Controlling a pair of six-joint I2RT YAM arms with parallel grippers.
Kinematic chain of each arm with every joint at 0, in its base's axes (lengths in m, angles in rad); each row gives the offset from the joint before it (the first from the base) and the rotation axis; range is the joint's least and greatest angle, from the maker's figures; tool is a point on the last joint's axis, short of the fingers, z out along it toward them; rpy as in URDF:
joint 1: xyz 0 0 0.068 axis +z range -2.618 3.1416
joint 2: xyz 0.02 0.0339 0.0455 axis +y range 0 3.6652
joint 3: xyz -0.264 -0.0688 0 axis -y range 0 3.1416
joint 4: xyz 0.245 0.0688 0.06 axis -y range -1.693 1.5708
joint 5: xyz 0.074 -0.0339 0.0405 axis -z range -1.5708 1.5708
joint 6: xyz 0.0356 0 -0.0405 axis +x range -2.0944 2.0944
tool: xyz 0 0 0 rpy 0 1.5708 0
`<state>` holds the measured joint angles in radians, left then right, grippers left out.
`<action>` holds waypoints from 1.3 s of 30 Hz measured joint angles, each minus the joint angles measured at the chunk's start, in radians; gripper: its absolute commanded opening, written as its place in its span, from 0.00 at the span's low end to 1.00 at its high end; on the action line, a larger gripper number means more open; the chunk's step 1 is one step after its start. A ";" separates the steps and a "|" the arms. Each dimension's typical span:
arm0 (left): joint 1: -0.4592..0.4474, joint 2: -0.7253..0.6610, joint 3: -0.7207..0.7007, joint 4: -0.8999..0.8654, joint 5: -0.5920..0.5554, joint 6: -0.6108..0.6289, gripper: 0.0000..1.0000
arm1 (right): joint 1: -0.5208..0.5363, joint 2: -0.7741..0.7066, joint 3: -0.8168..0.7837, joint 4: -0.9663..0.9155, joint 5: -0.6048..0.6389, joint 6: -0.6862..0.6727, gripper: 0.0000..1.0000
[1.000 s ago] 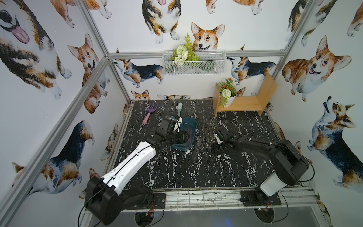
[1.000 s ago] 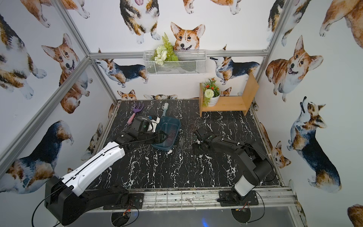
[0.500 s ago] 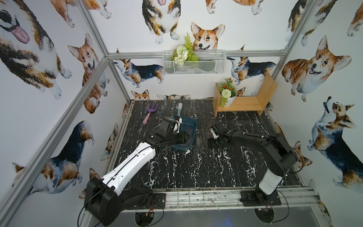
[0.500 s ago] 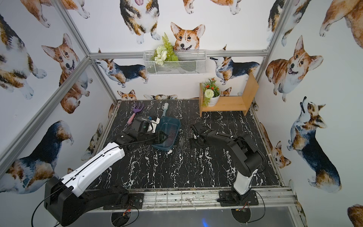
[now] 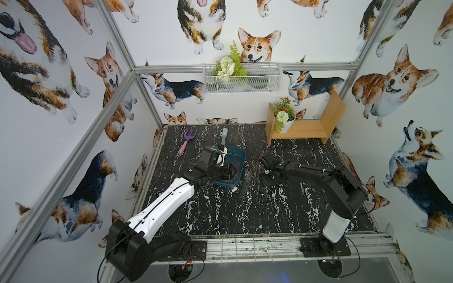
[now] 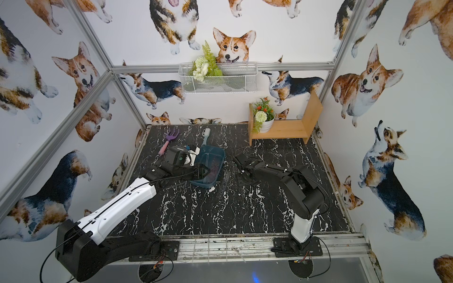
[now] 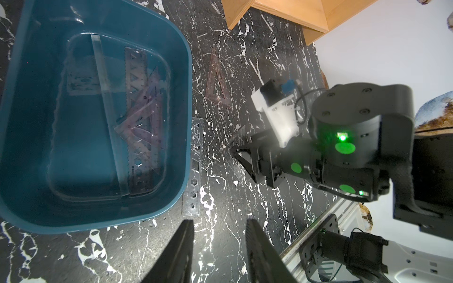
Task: Put the scattered rulers into the storage box
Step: Pick up the ruler from the center of the board.
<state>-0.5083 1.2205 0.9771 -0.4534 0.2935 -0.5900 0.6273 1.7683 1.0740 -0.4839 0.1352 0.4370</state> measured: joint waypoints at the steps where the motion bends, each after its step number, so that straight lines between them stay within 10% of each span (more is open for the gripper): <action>1: 0.000 0.000 -0.003 0.000 0.001 0.000 0.41 | 0.005 0.002 0.000 -0.004 0.005 0.000 0.65; 18: -0.020 -0.012 -0.032 0.015 0.003 -0.013 0.41 | -0.004 0.003 -0.030 0.011 0.029 0.030 0.38; 39: -0.318 0.262 -0.012 0.297 -0.034 -0.190 0.41 | -0.154 -0.146 -0.230 0.124 -0.015 0.003 0.25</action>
<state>-0.8261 1.4822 0.9649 -0.1562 0.2592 -0.7795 0.4736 1.6218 0.8440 -0.3599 0.1200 0.4397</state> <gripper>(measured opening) 0.404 0.257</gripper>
